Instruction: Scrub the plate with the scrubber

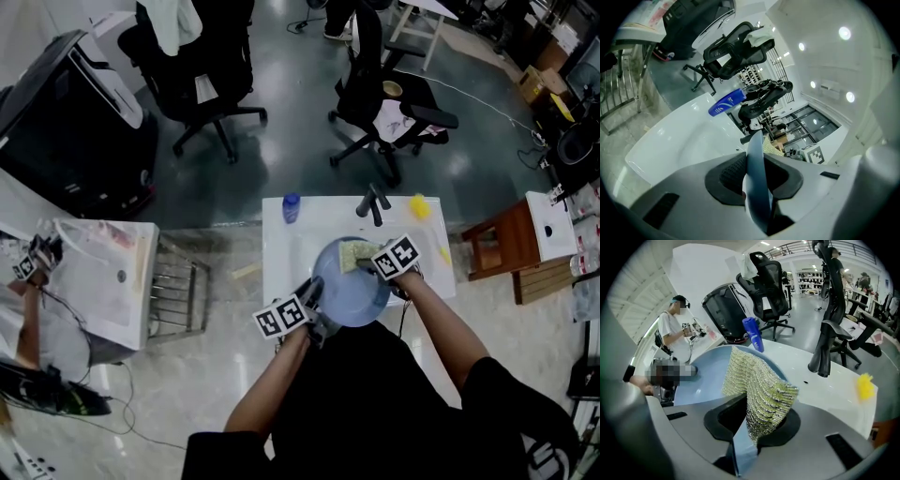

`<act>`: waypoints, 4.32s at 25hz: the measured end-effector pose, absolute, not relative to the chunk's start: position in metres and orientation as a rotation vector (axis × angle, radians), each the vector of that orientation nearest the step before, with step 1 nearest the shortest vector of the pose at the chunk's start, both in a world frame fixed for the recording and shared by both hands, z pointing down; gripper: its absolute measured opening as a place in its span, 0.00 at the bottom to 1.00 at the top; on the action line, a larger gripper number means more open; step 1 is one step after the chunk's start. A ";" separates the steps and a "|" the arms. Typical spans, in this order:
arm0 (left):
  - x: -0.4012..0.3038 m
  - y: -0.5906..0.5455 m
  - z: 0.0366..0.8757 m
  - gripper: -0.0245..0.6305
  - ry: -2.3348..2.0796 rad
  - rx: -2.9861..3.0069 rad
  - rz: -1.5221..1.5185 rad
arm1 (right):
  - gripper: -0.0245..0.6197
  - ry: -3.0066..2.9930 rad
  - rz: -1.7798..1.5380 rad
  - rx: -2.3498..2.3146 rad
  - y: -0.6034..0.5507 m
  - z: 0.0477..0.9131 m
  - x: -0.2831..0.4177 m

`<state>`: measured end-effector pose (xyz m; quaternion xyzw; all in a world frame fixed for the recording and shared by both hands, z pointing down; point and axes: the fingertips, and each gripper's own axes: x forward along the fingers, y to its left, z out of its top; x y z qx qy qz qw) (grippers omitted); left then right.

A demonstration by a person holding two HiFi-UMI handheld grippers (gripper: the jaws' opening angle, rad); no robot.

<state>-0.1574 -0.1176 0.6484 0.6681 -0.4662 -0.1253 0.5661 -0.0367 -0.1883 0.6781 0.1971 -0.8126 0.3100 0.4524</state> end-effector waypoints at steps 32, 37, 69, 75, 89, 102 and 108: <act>-0.189 -0.135 0.651 0.18 -1.136 1.543 -0.369 | 0.14 -1.945 0.790 0.059 -0.099 0.684 -0.090; -0.189 -0.136 0.648 0.18 -1.136 1.546 -0.400 | 0.14 -1.942 0.837 0.068 -0.108 0.685 -0.084; -0.155 -0.157 0.638 0.18 -1.216 1.528 -0.383 | 0.14 -1.839 0.646 0.242 -0.202 0.707 0.028; -0.142 -0.170 0.637 0.18 -1.238 1.520 -0.367 | 0.14 -1.863 0.707 0.137 -0.175 0.709 0.035; -0.078 -0.191 0.663 0.17 -1.240 1.545 -0.230 | 0.14 -1.996 0.902 0.058 -0.148 0.710 0.050; -0.066 -0.156 0.747 0.16 -1.301 1.278 -0.070 | 0.14 -2.158 1.019 0.236 -0.172 0.708 0.137; -0.053 -0.171 0.791 0.17 -1.319 1.151 -0.080 | 0.14 -2.216 1.084 0.359 -0.165 0.719 0.168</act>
